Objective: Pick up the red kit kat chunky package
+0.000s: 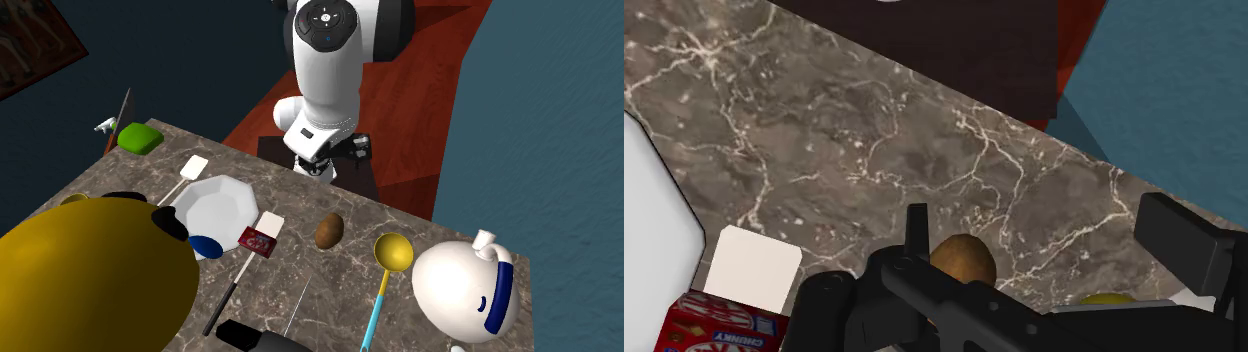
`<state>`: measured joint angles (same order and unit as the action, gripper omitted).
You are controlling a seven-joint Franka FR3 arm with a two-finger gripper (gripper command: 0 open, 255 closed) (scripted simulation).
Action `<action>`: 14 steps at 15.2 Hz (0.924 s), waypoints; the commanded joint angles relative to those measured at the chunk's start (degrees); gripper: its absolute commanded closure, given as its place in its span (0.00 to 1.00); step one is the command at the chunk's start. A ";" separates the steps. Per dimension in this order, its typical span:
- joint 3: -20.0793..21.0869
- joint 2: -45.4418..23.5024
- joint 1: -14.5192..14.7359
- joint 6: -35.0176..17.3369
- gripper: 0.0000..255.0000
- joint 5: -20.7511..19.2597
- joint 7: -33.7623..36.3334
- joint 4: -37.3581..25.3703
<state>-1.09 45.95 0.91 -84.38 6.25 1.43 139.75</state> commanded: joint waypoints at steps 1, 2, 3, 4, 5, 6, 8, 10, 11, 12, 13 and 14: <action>0.00 0.00 0.00 0.00 0.00 0.00 0.00 0.00; -1.46 0.26 0.32 -0.74 0.00 -1.69 -3.69 0.84; -2.98 0.38 0.69 -1.58 0.00 -3.41 -7.33 1.58; -4.53 0.38 1.06 -2.51 0.00 -5.12 -10.97 2.23; -6.08 0.23 1.40 -3.53 0.00 -6.81 -14.60 2.77; -7.63 -0.06 1.73 -4.65 0.00 -8.45 -18.22 3.21; -10.81 -1.05 2.46 -7.13 0.00 -11.62 -25.38 3.78; -14.01 -2.60 3.30 -9.91 0.00 -14.52 -32.46 3.91; -15.61 -3.58 3.77 -11.40 0.00 -15.84 -35.97 3.82; -17.22 -4.68 4.30 -12.95 0.00 -17.06 -39.46 3.61; -18.85 -5.89 4.91 -14.53 0.00 -18.19 -42.92 3.30; -20.45 -7.23 5.54 -16.16 0.00 -19.17 -46.39 2.88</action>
<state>-19.85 39.92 5.85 -98.76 -11.68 -40.95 142.87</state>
